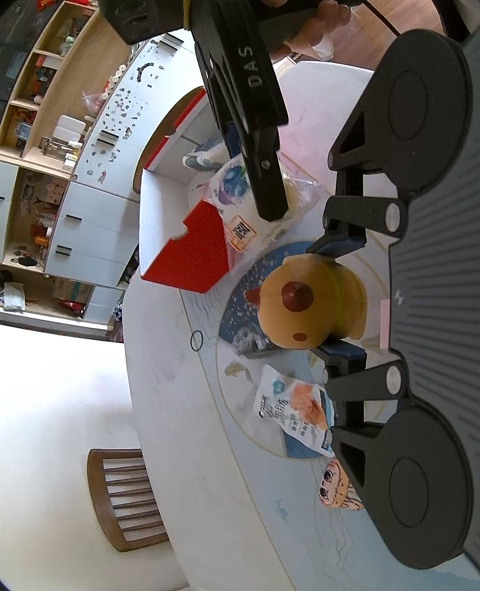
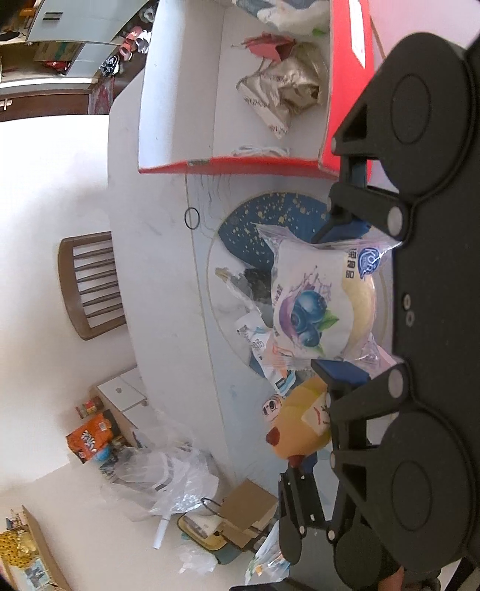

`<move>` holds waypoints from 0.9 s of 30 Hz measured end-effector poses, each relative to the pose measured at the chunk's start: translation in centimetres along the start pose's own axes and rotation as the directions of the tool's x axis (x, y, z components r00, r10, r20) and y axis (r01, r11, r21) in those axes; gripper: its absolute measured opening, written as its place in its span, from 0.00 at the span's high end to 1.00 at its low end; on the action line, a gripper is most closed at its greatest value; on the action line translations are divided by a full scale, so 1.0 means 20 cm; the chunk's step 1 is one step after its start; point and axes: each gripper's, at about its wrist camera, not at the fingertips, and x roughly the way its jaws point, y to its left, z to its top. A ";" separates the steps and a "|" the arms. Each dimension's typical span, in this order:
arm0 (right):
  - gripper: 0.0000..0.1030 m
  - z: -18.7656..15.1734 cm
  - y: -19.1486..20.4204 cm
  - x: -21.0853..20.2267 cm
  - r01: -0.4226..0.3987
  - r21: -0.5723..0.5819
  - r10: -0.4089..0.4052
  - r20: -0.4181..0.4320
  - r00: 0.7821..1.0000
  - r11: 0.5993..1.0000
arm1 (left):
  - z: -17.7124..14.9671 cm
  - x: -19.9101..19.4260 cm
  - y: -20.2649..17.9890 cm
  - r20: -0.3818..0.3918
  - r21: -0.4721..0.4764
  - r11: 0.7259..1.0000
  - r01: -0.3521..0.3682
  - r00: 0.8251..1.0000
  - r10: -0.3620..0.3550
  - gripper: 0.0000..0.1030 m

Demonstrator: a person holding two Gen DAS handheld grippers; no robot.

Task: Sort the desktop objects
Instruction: 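Carry the plush toy and cake packet over the red shoebox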

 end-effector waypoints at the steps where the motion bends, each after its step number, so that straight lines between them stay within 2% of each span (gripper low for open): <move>1: 0.39 0.01 -0.01 -0.02 -0.001 -0.003 0.001 0.010 1.000 1.000 | 0.01 0.00 -0.01 0.001 -0.002 1.000 0.003 1.000 -0.003 0.57; 11: 0.40 0.12 -0.20 -0.25 0.030 0.001 -0.029 0.099 0.995 1.000 | 0.17 -0.04 -0.13 0.034 -0.022 1.000 0.022 0.999 -0.021 0.57; 20: 0.40 0.22 -0.45 -0.31 0.072 0.003 -0.072 0.111 0.991 0.997 | 0.31 0.04 -0.29 0.048 -0.006 1.000 0.016 0.999 -0.015 0.57; 27: 0.40 0.25 -0.62 -0.31 0.068 -0.005 -0.067 0.101 0.993 0.998 | 0.40 0.16 -0.42 0.045 0.003 1.000 0.011 0.999 -0.011 0.57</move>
